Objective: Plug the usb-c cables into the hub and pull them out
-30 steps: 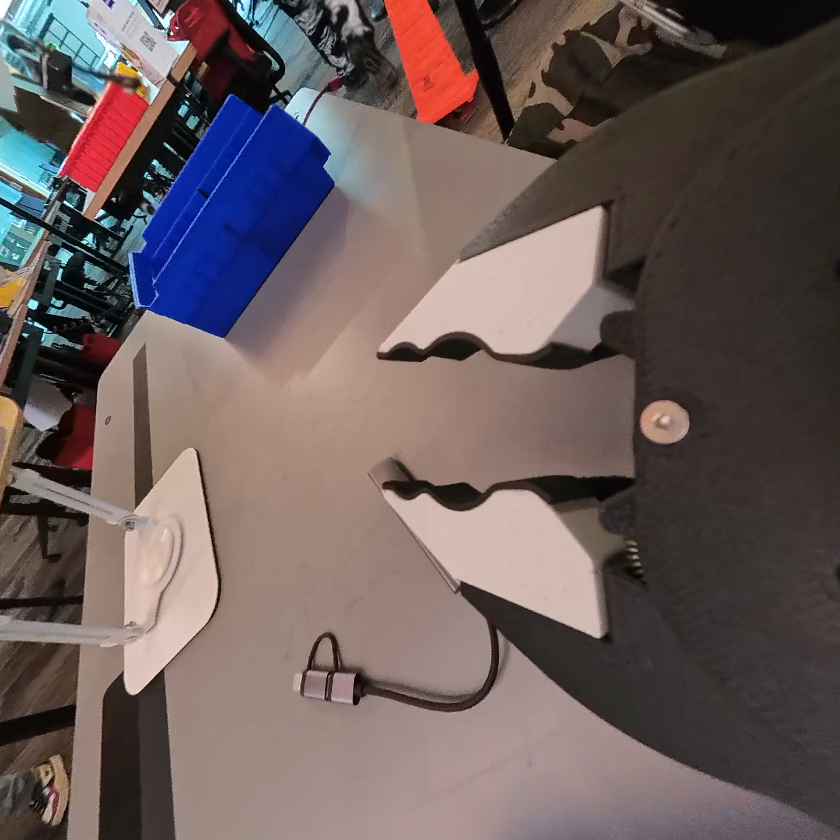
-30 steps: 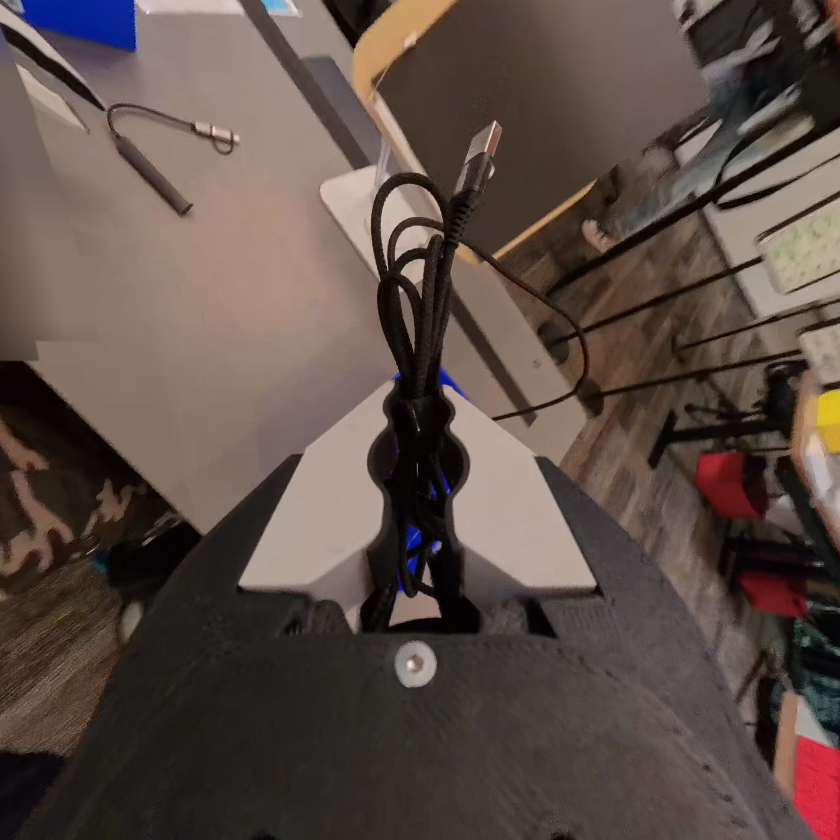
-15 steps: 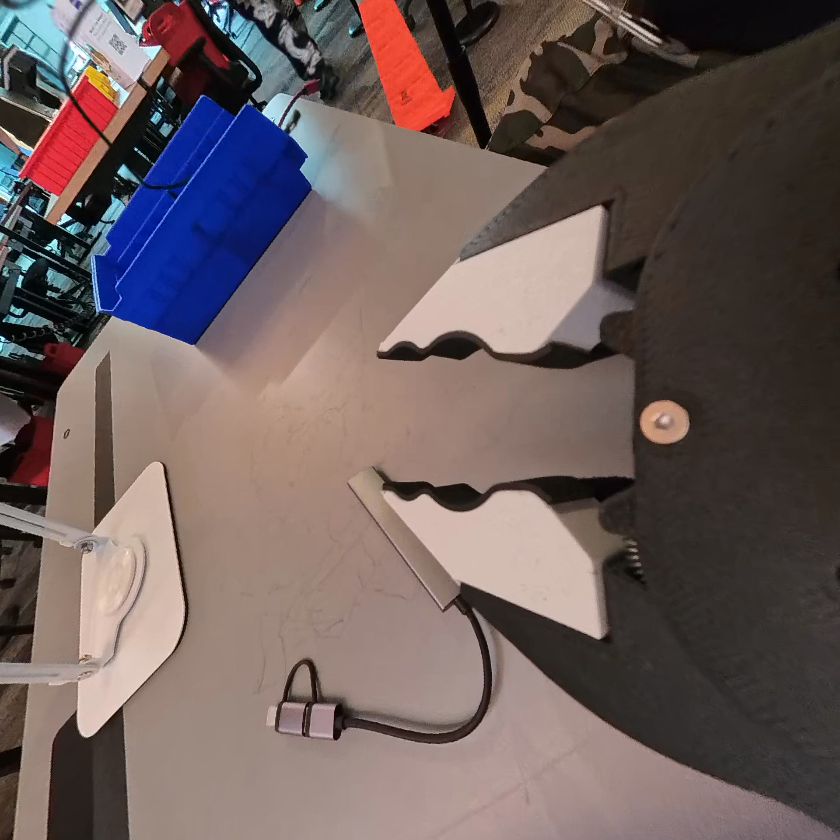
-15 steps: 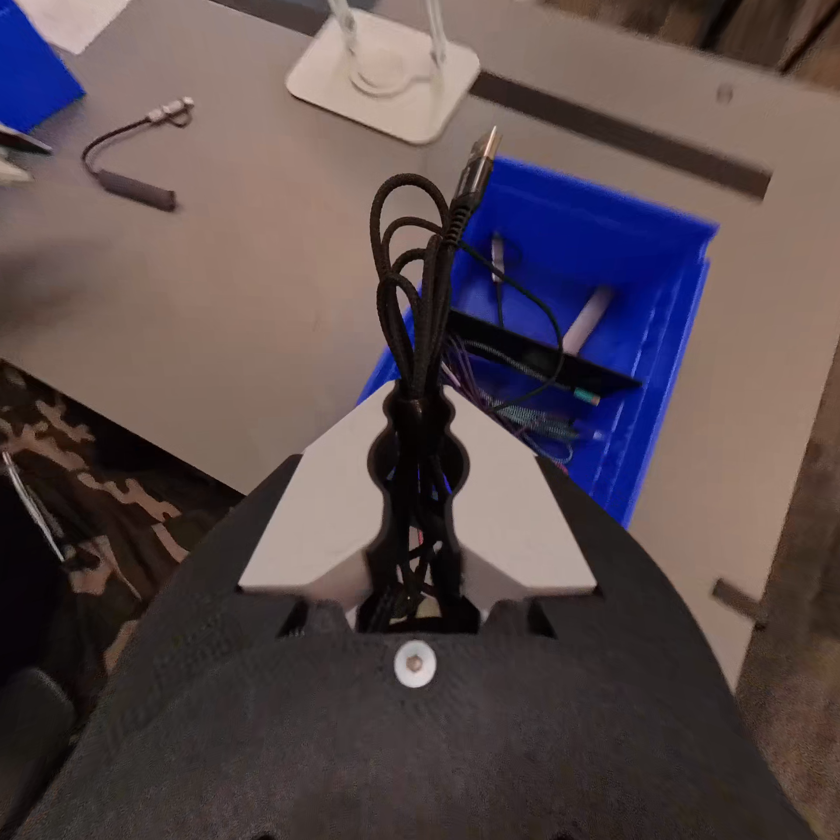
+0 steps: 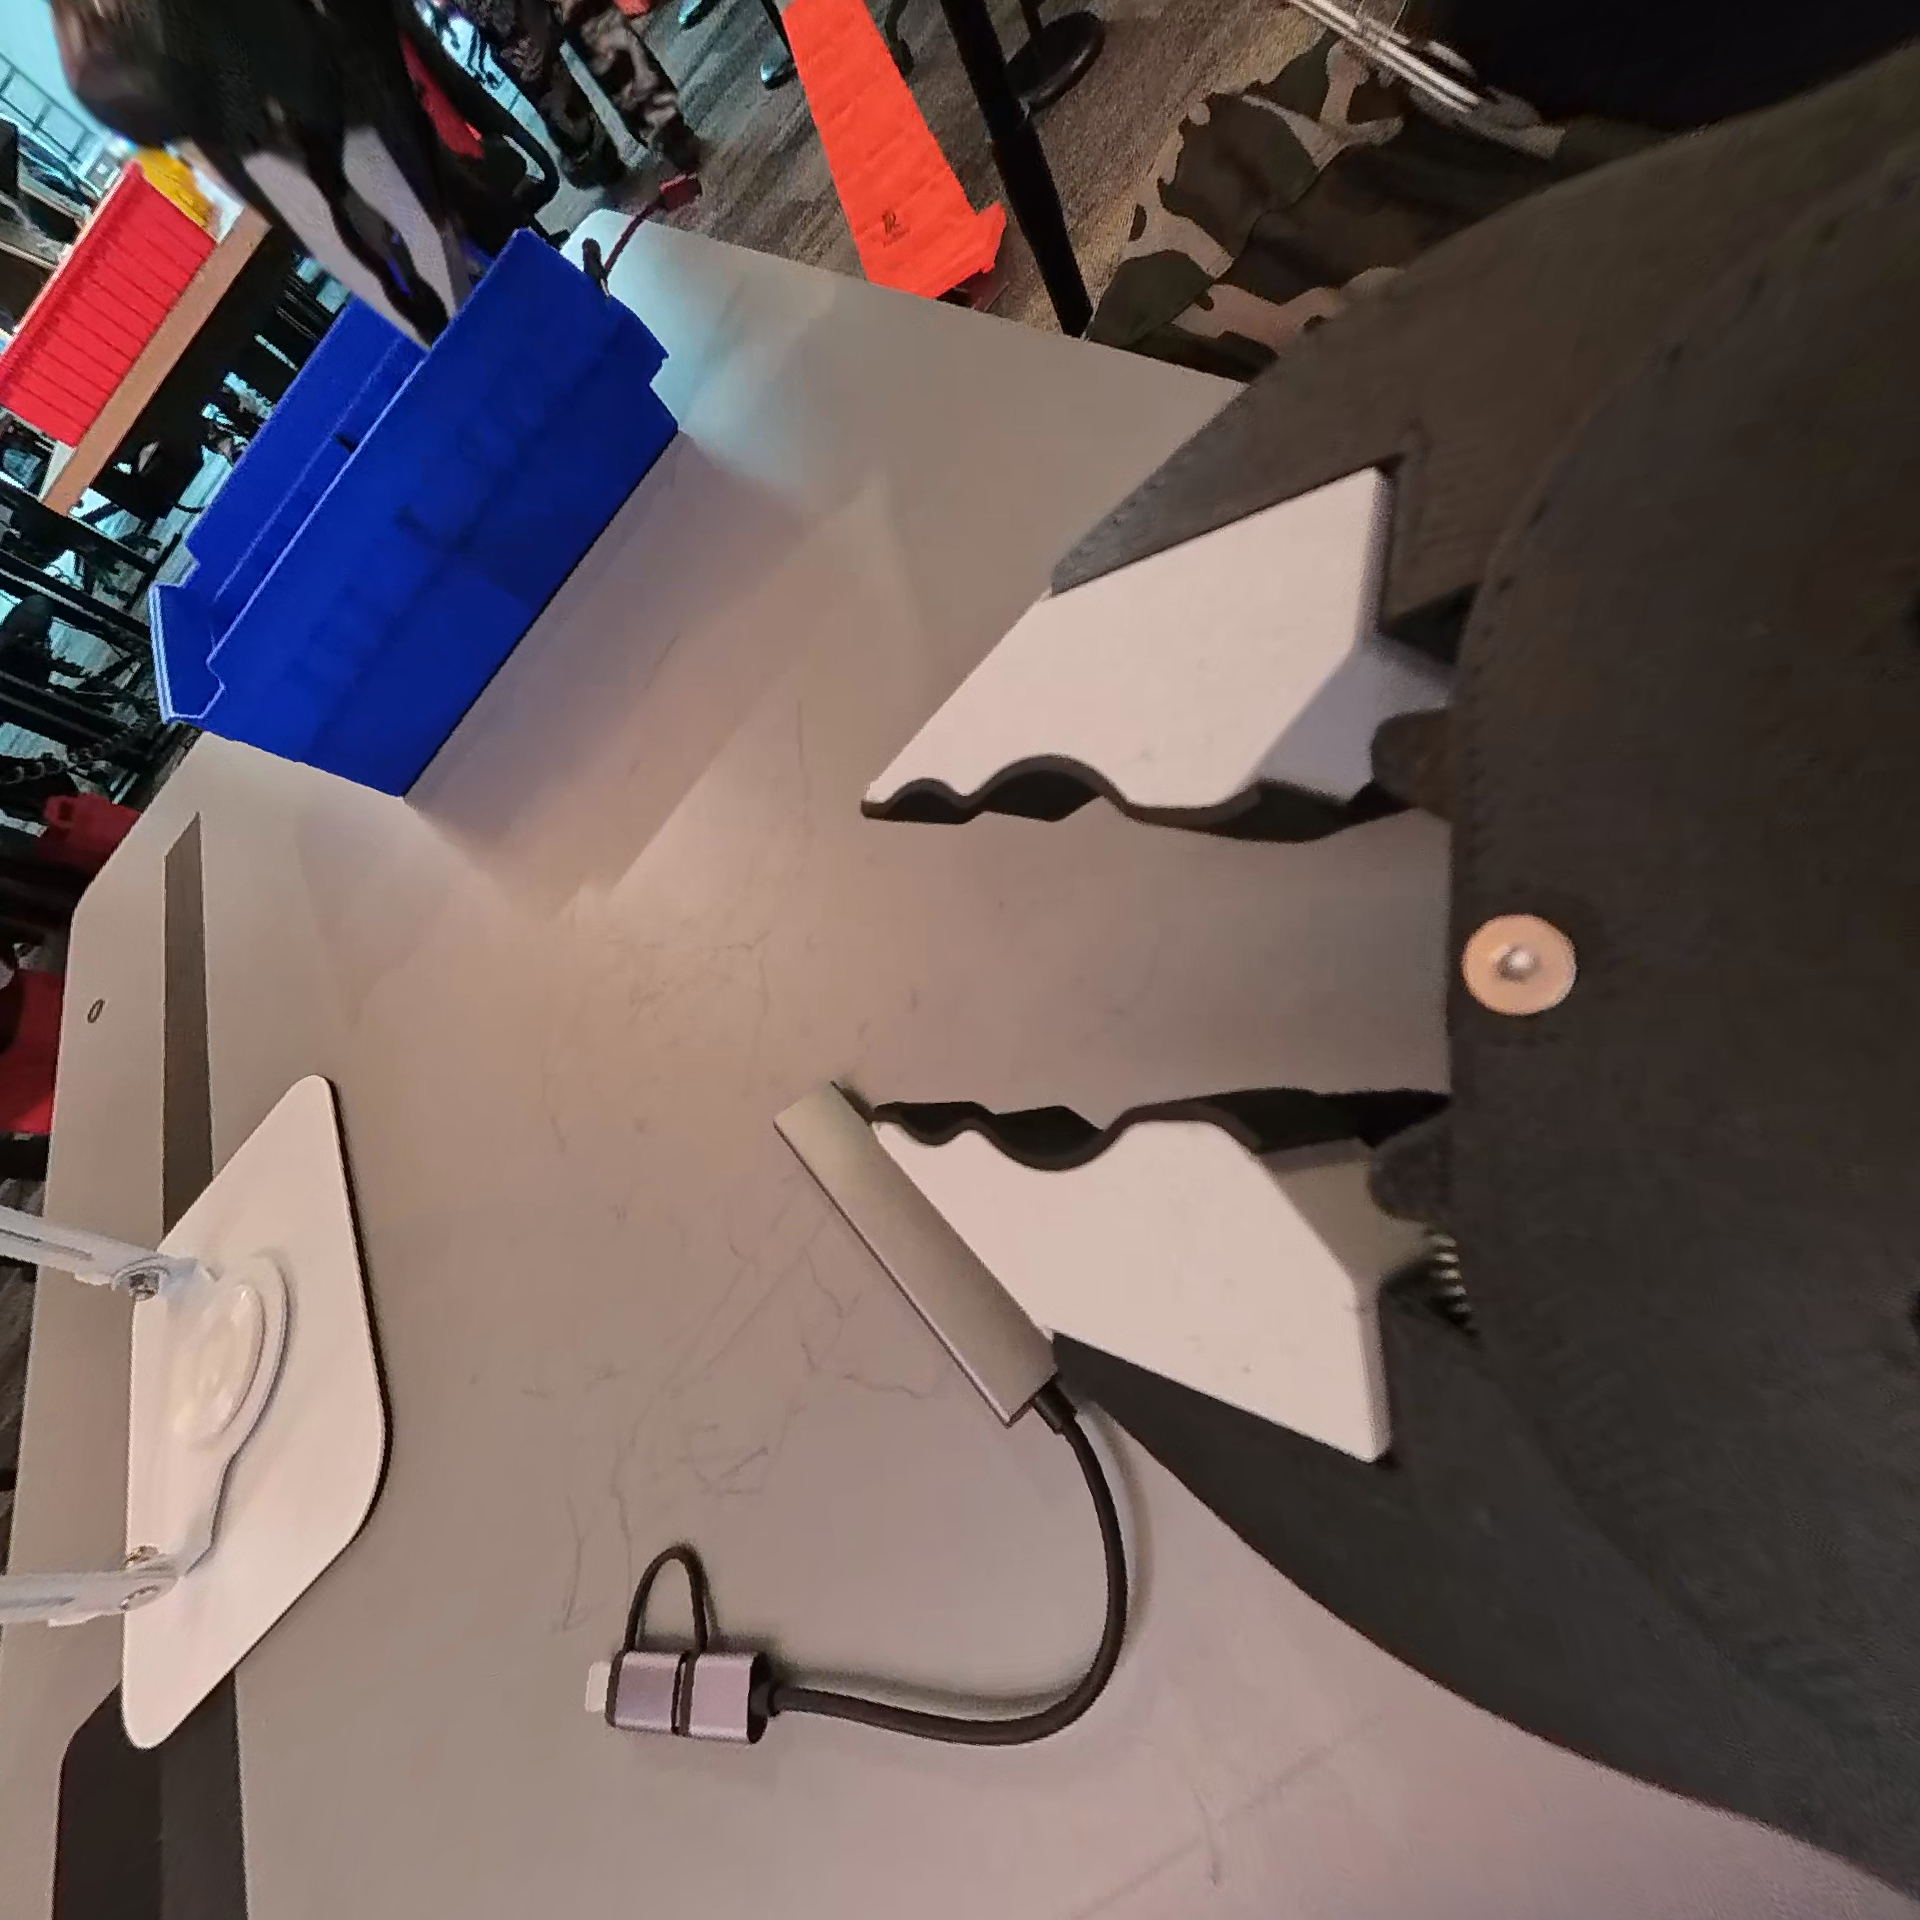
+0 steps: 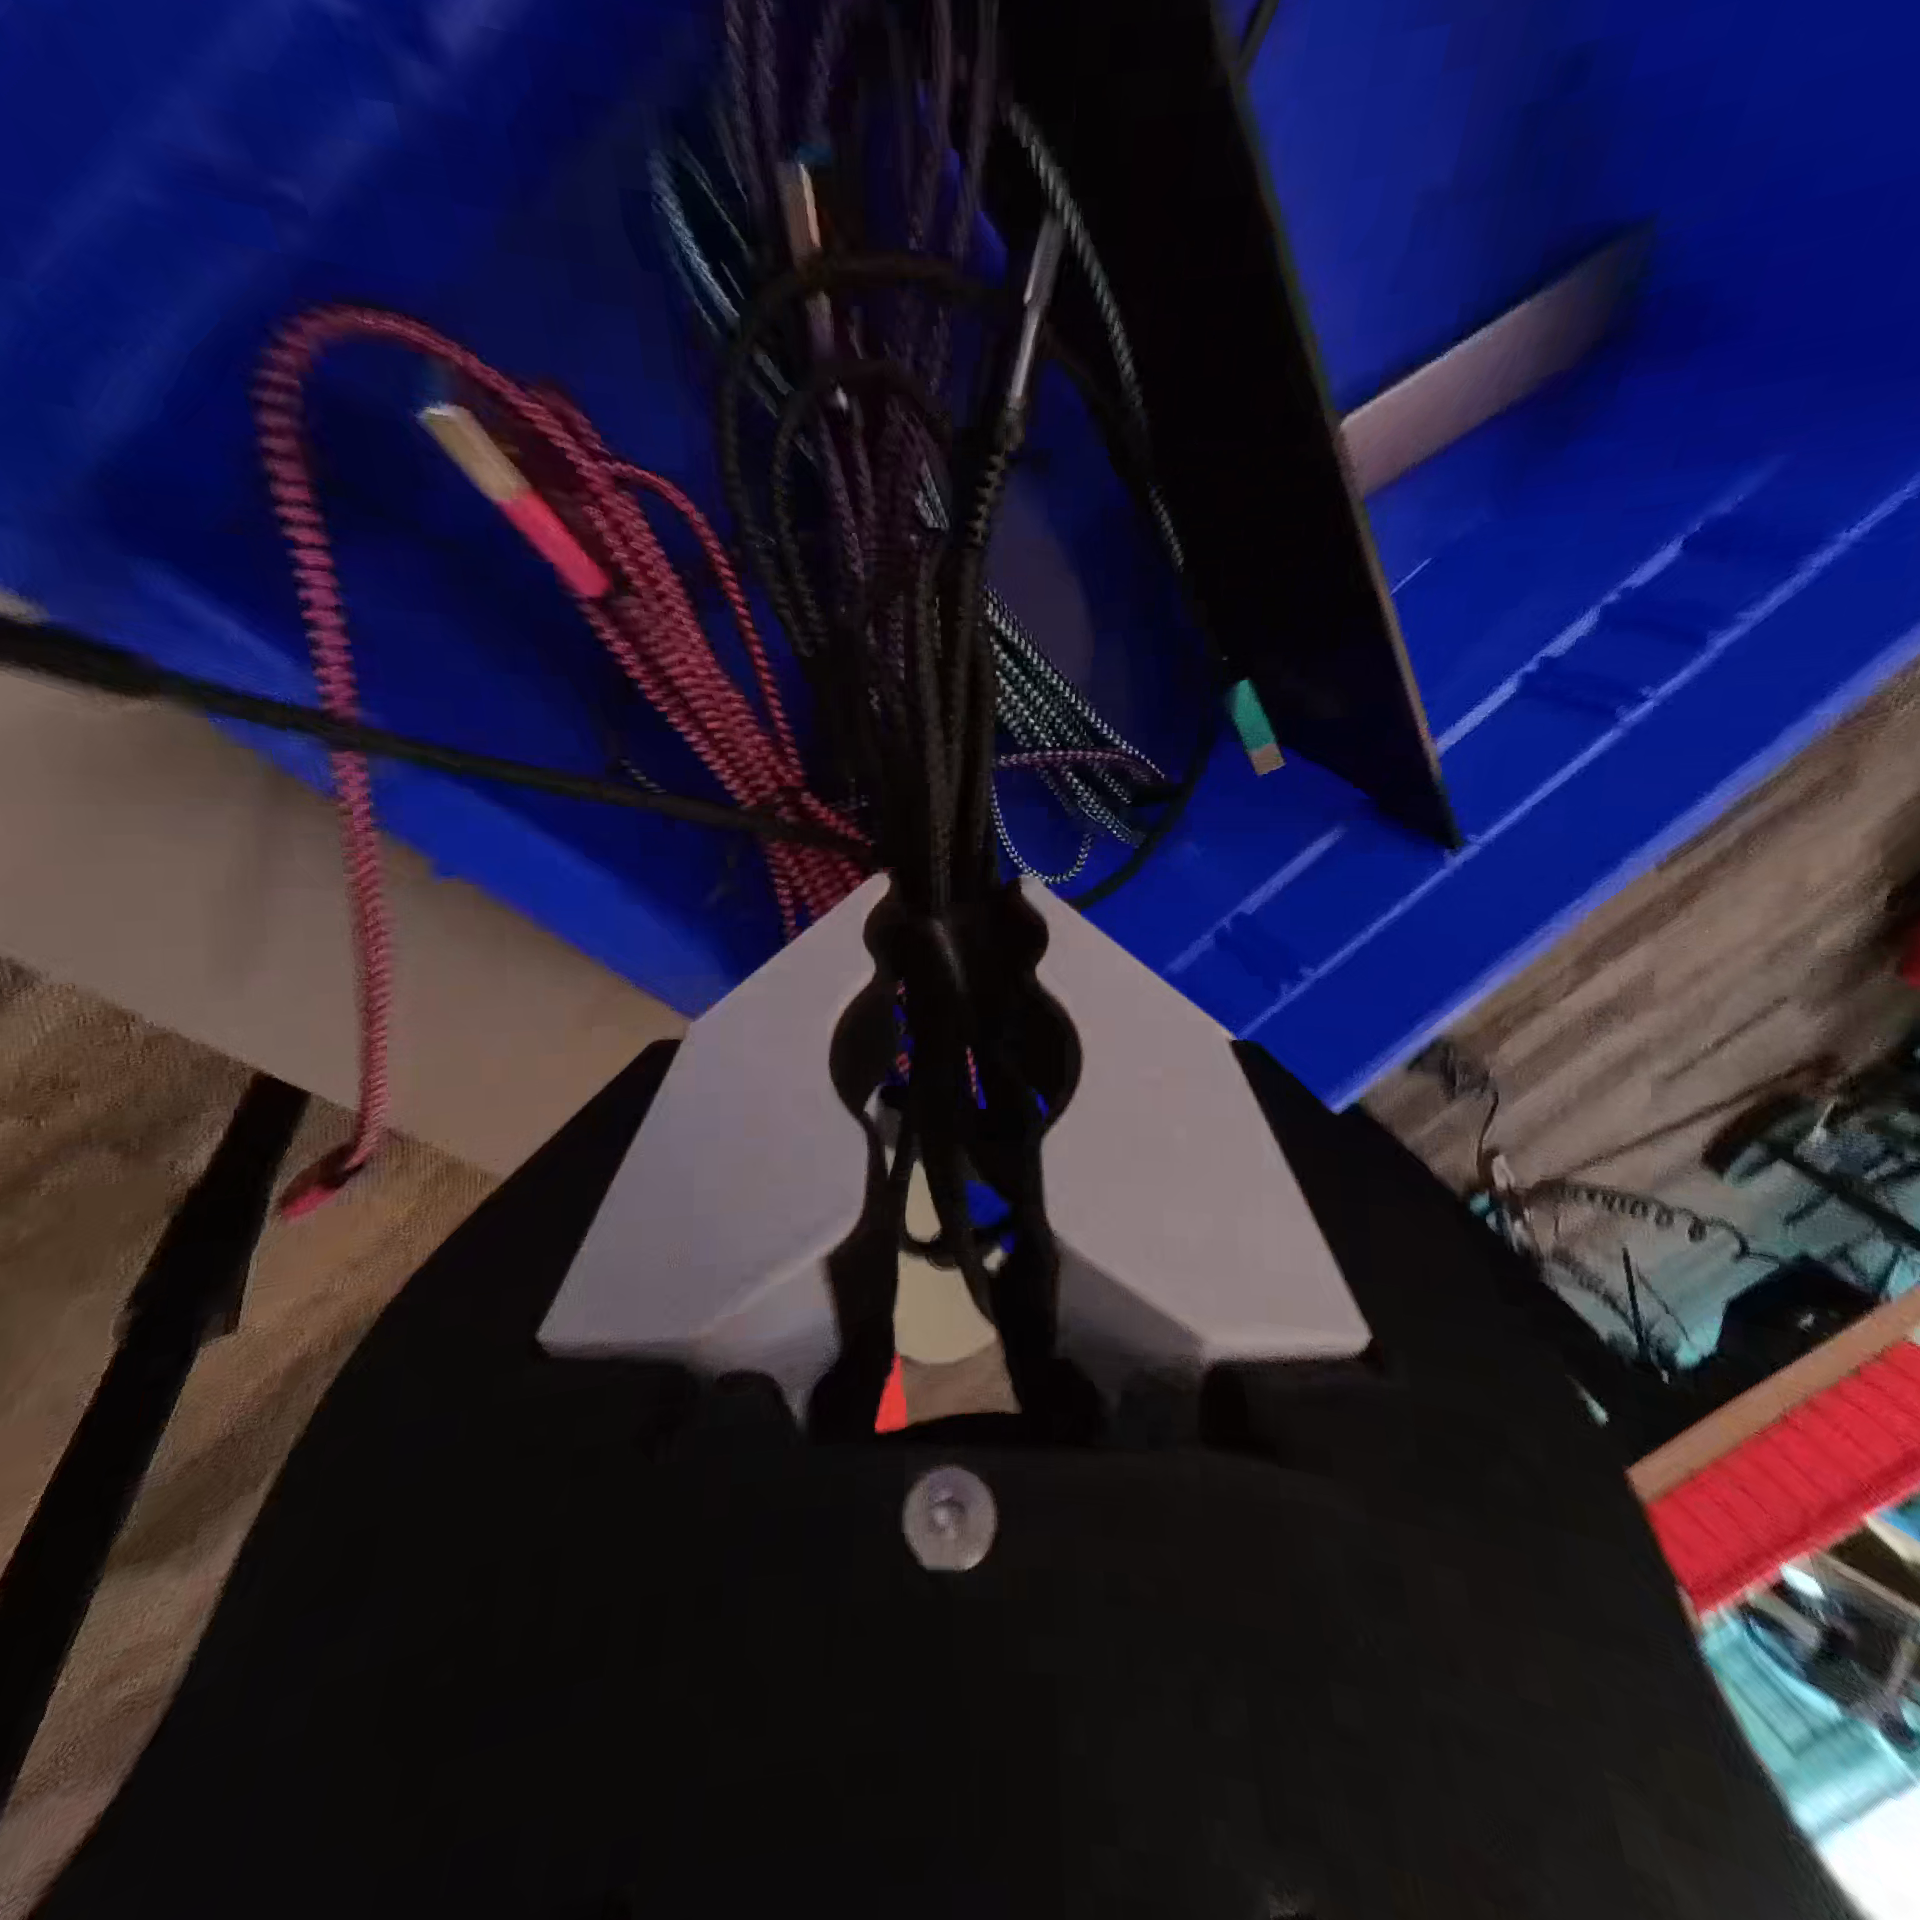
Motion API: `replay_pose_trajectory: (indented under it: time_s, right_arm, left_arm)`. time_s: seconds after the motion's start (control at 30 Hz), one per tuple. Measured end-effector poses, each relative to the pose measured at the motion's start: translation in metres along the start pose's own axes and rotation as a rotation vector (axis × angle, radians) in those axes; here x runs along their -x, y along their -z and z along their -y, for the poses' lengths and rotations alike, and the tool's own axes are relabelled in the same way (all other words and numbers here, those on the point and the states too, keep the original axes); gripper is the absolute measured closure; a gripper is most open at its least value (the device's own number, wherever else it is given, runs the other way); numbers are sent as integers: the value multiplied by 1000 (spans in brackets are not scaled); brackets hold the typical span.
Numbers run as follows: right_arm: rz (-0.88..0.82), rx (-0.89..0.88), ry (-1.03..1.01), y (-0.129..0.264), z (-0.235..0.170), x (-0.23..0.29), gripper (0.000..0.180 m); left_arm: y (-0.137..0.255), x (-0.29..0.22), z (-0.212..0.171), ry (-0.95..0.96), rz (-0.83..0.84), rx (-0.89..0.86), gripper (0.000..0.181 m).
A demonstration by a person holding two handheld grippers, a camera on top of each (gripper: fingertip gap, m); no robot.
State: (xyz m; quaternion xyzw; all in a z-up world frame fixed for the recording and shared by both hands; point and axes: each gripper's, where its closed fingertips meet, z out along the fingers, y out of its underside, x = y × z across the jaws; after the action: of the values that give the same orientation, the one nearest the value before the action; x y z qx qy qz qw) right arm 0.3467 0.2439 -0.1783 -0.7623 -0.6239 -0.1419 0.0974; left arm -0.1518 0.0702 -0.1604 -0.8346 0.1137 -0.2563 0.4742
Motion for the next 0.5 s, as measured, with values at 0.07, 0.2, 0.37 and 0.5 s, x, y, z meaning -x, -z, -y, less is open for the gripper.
replay_pose_trajectory:
  time_s: [0.07,0.2,0.37,0.5]
  right_arm:
    - [74,69,-12,-21,0,4,149]
    - [156,157,-133,-7,-8,1,88]
    - [46,-40,-166,77,36,-25,92]
    - [59,-380,78,130,181,30,103]
  left_arm:
    - [0,-2,-1,-5,-5,8,128]
    - [-2,-4,-5,0,-16,41,124]
    - [-10,-12,-11,-9,-33,90,117]
    - [-13,-27,-7,-143,-2,104,118]
